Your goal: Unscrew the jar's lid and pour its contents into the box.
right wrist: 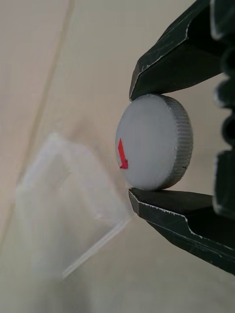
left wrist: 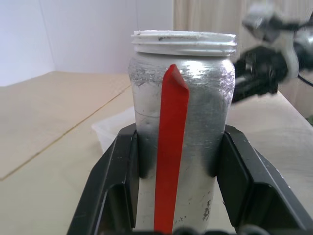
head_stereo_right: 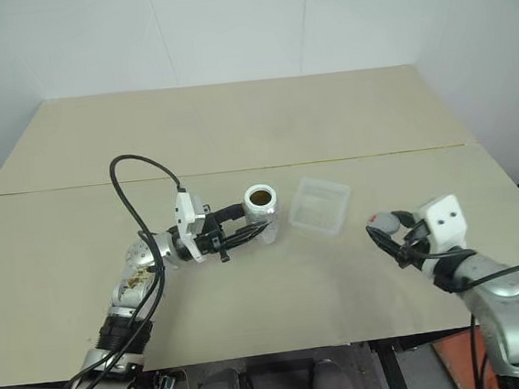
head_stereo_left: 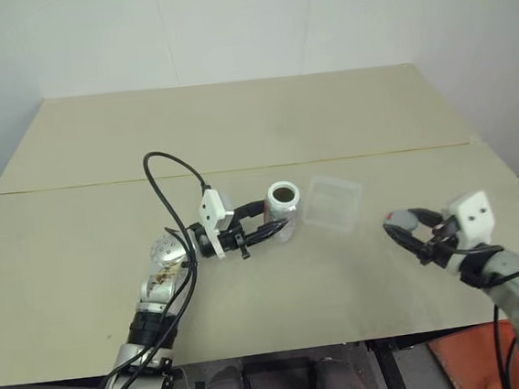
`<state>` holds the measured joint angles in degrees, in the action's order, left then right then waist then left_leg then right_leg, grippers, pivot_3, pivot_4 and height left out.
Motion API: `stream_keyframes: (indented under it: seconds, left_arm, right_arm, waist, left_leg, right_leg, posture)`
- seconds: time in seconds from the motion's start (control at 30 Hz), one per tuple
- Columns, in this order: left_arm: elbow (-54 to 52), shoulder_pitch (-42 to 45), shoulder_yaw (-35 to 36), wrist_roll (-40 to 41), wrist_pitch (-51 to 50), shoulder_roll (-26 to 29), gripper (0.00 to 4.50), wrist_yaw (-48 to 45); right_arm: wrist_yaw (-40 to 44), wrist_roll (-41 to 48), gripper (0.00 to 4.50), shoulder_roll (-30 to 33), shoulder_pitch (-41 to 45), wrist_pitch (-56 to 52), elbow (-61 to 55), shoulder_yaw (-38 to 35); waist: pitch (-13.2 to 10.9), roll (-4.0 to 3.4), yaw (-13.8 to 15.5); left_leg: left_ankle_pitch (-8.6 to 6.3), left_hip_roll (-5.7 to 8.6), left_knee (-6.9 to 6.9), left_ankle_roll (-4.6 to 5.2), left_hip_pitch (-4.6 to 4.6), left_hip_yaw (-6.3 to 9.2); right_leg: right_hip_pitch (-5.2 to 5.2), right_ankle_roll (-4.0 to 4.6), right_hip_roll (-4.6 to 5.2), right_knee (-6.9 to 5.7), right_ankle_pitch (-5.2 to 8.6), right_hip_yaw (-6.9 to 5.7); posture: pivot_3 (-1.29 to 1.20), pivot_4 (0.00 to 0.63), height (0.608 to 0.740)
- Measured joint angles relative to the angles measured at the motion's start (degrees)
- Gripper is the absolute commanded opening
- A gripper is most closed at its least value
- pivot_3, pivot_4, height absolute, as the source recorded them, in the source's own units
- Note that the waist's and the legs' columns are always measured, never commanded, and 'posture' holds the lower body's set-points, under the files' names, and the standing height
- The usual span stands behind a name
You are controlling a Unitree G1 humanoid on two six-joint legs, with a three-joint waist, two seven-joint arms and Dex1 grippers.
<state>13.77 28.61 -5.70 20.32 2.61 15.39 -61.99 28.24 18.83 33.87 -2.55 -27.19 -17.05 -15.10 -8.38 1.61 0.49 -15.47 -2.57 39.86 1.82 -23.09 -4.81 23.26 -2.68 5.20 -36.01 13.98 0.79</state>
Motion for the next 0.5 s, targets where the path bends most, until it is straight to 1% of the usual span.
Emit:
stream_keyframes:
  seconds: [0.1,0.27,0.33,0.37,0.43,0.47,0.5]
  left_arm:
    - [0.76,0.4,0.02,-0.2,0.95,0.05,1.86,0.04]
    - [0.67,-0.06,0.19,-0.22,1.03,0.0,1.86,0.43]
    - [0.43,-0.71,0.29,-0.22,1.02,0.02,1.86,0.95]
    - [0.28,-1.1,0.34,-0.22,1.01,0.02,1.86,1.37]
    - [0.09,-1.55,0.39,-0.22,1.01,0.07,1.86,1.92]
    - [0.08,-1.55,0.49,-0.24,1.01,0.14,1.86,2.18]
    - [0.06,-1.52,0.66,-0.24,1.02,0.14,1.86,2.36]
  right_arm:
    - [-2.31,-2.85,2.78,0.94,1.06,-2.14,3.06,0.77]
    - [-1.92,-3.86,2.78,1.78,1.46,-5.48,3.95,1.15]
    - [-1.49,-3.45,3.49,2.06,1.6,-7.06,3.48,1.03]
    - [-1.04,-1.98,3.63,2.06,1.95,-9.22,3.25,0.44]
    - [-0.45,-0.32,4.25,2.05,1.59,-11.86,3.16,0.17]
    - [-0.18,0.08,4.48,2.28,1.39,-12.33,2.77,-0.22]
    - [0.03,0.28,4.48,2.55,1.1,-12.5,2.37,-0.28]
  waist:
    - [0.0,0.0,0.09]
    - [0.01,-0.01,0.16]
    - [0.01,-0.01,0.19]
    - [0.01,-0.01,0.19]
    - [0.0,-0.01,0.23]
    - [0.01,-0.01,0.22]
    - [0.01,-0.01,0.19]
  left_leg:
    - [0.0,0.0,-0.01,0.0,-0.02,-0.01]
    - [0.0,-0.01,0.0,0.0,-0.01,0.02]
    - [0.0,-0.01,0.0,0.0,0.0,0.05]
    - [0.0,-0.02,0.0,0.01,-0.01,0.07]
    - [0.0,-0.01,0.0,0.01,-0.05,0.08]
    - [0.0,-0.01,0.0,0.01,-0.06,0.07]
    - [-0.01,-0.01,0.0,0.01,-0.05,0.07]
  right_leg:
    - [0.0,0.0,0.0,0.03,0.0,-0.02]
    - [-0.04,0.0,0.0,0.04,0.0,-0.04]
    - [-0.06,0.0,0.0,0.04,0.0,-0.05]
    - [-0.06,0.0,0.0,0.04,0.0,-0.05]
    - [-0.02,0.0,0.01,0.05,0.0,-0.06]
    - [-0.02,0.0,0.01,0.05,0.0,-0.05]
    - [-0.02,0.0,0.0,0.05,0.0,-0.05]
  posture:
    - [0.0,0.15,0.74]
    - [0.0,0.15,0.74]
    - [0.0,0.15,0.74]
    - [0.0,0.15,0.74]
    - [0.0,0.15,0.74]
    - [0.0,0.15,0.74]
    - [0.0,0.15,0.74]
